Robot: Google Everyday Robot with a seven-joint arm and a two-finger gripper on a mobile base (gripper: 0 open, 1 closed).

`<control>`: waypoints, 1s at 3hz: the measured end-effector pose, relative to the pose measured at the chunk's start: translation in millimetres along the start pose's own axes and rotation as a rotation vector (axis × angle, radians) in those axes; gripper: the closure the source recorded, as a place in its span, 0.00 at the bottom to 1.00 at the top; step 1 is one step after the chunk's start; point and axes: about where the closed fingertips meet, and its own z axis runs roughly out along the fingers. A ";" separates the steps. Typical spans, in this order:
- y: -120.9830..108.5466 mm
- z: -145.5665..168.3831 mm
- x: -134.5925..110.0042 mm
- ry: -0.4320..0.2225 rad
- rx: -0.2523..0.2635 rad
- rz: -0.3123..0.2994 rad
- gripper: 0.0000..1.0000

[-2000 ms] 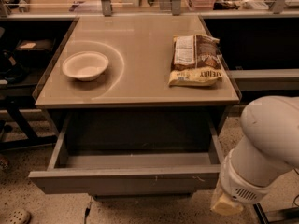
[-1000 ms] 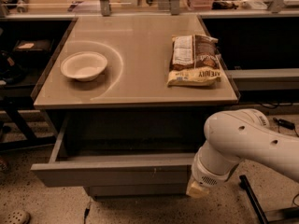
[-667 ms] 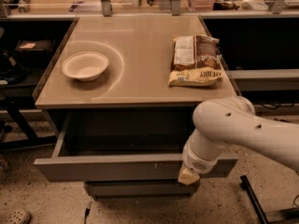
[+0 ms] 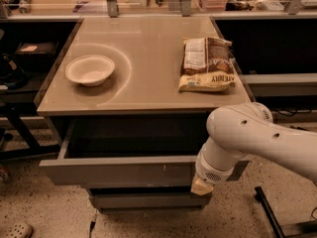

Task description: Close top drawer

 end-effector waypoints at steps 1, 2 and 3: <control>0.0 0.0 0.0 0.000 0.000 0.000 0.59; 0.0 0.0 0.0 0.000 0.000 0.000 0.36; 0.0 0.0 0.0 0.000 0.000 0.000 0.13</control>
Offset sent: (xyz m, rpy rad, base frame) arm 0.0000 0.0000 0.0000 0.0000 0.0000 0.0000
